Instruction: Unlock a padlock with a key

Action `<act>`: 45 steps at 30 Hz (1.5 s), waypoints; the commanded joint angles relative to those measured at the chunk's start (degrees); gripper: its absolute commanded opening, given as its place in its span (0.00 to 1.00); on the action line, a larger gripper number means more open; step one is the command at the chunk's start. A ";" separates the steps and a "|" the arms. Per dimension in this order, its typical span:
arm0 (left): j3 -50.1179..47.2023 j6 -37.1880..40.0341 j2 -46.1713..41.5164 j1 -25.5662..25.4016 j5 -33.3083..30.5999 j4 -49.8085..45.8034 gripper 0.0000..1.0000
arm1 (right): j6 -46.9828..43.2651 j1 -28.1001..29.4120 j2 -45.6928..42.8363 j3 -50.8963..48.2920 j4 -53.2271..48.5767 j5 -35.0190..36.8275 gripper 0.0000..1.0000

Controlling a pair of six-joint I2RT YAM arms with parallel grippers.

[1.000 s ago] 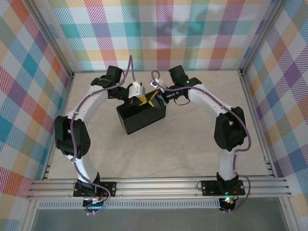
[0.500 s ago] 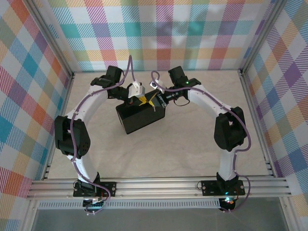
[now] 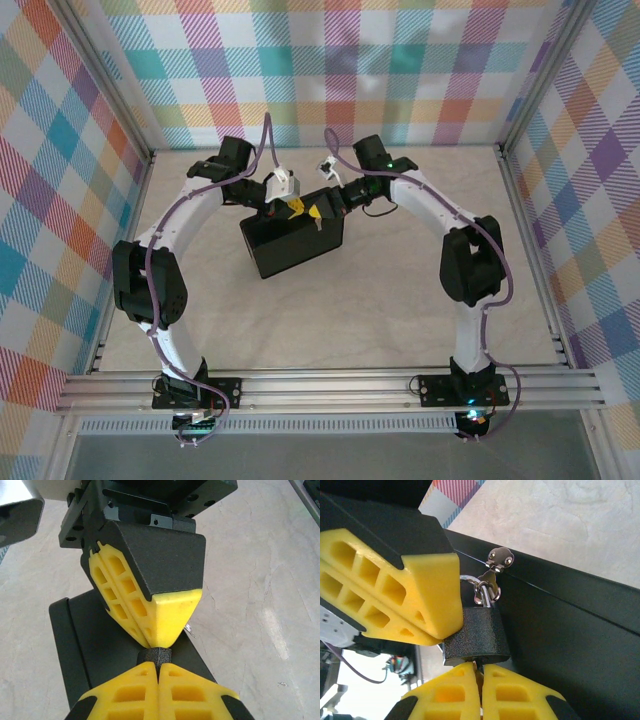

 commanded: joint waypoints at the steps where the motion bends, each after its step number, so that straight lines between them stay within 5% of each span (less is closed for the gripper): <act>1: -2.25 -0.86 0.38 0.06 -2.31 -0.14 0.05 | 8.70 0.24 0.11 0.91 -1.11 -8.34 0.02; 8: -2.73 -1.58 -0.01 0.04 -2.51 0.37 0.05 | 17.86 -0.79 -0.12 -1.21 2.62 -8.90 0.03; 17: -2.00 -13.50 -1.10 0.36 -5.50 12.92 0.36 | 19.54 -2.06 1.34 0.02 0.59 -6.45 0.09; 25: 1.19 -21.24 -1.96 3.89 1.89 14.78 0.40 | 19.59 -2.46 2.17 1.92 -1.40 -6.70 0.27; 31: -1.82 -28.19 -4.57 3.88 -7.09 18.73 0.40 | 18.34 -2.63 1.61 2.85 -1.03 -5.24 0.37; 40: -7.58 -48.87 -9.33 3.71 -22.98 23.98 0.38 | 12.67 -1.00 2.42 6.13 -3.05 0.23 0.41; 45: -12.31 -49.99 -13.33 2.28 -27.36 22.47 0.37 | 10.17 0.82 4.29 8.38 -6.71 5.25 0.41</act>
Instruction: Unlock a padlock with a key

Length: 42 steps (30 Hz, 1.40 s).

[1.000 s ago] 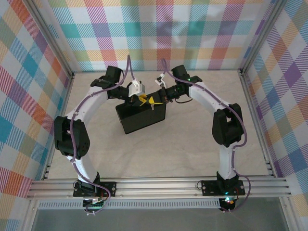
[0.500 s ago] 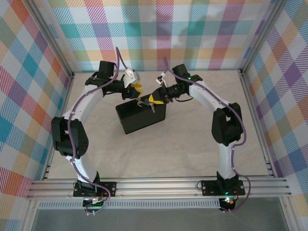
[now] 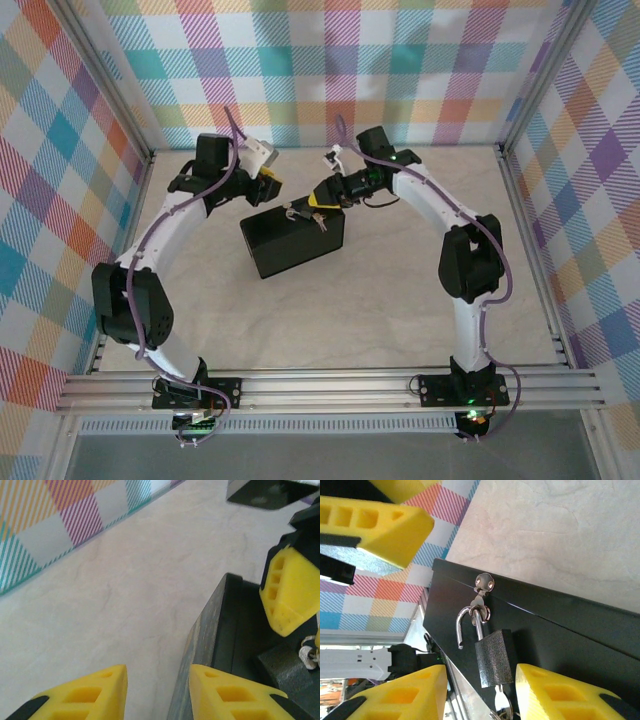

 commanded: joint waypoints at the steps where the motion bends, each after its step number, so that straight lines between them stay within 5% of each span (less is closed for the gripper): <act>1: -2.28 -3.82 -3.78 -1.05 -5.82 -1.36 0.37 | -4.90 2.23 2.47 3.15 -5.17 5.68 0.41; 10: -6.42 -7.51 -7.38 -3.87 -19.09 -7.48 0.38 | -12.74 7.16 -0.31 2.17 -9.74 21.42 0.51; 25: -8.18 -4.88 -7.30 -3.46 -22.55 -8.51 0.39 | -25.67 13.50 -0.55 1.22 -7.09 40.53 0.57; 30: -9.41 -4.71 -6.99 -2.84 -21.52 -7.62 0.38 | -26.66 14.78 -0.03 0.04 -5.73 44.26 0.52; 37: -9.48 -5.30 -6.33 -2.75 -22.53 -8.76 0.35 | -21.70 15.02 0.57 0.14 -5.17 48.05 0.27; 42: -9.89 -6.12 -6.58 -2.73 -21.59 -8.67 0.35 | -15.40 14.98 -0.74 0.07 -5.65 47.92 0.19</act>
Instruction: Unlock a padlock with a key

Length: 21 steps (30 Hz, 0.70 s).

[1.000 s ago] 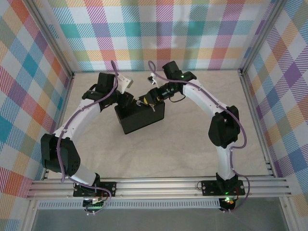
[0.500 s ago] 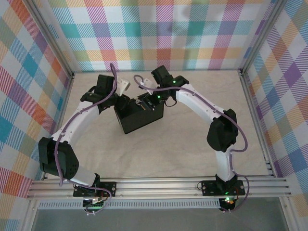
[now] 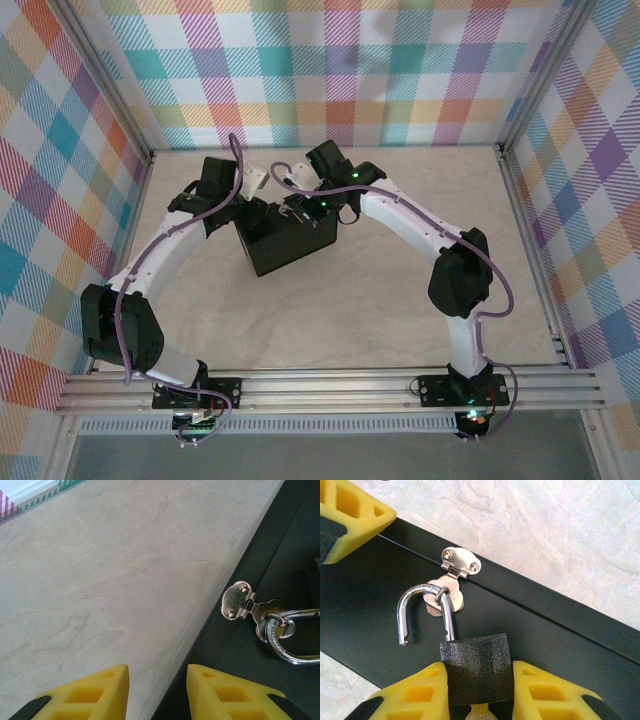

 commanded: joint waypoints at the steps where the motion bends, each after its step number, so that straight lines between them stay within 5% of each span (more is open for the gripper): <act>1: -1.09 -0.93 0.85 0.48 0.68 -2.37 0.35 | 7.06 0.34 1.53 -2.33 -4.29 2.56 0.17; 21: 2.60 -6.66 3.51 -1.59 1.32 -4.26 0.31 | 31.38 -3.00 -5.69 -4.32 -11.13 6.66 0.13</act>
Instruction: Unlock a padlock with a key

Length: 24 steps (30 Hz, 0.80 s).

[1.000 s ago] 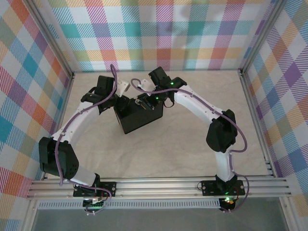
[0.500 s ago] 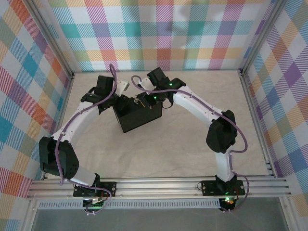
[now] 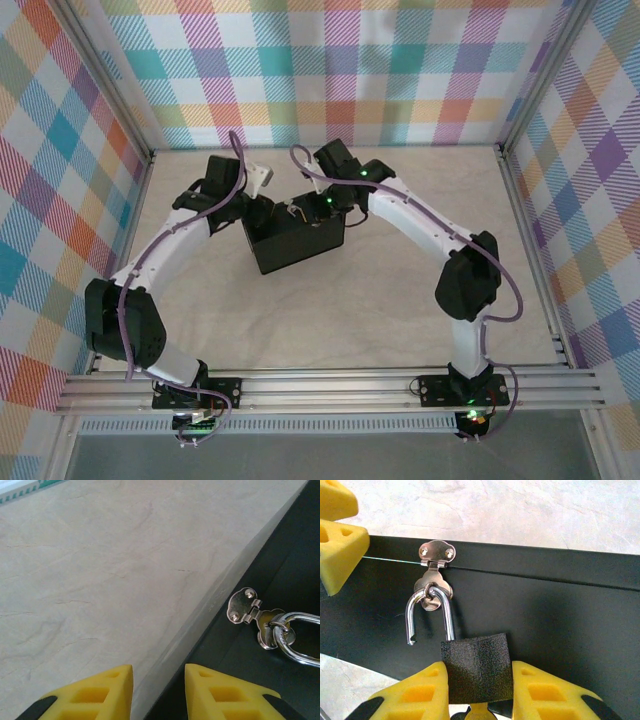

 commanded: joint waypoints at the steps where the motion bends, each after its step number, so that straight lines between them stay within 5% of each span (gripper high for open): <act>1: 1.75 -1.69 1.96 -1.07 -1.60 -5.36 0.31 | 8.64 -1.73 -2.49 -3.14 -4.19 6.81 0.13; 24: 5.01 -6.72 6.70 -9.18 6.85 -5.72 0.29 | 23.02 -5.30 -0.28 -4.76 12.75 11.17 0.13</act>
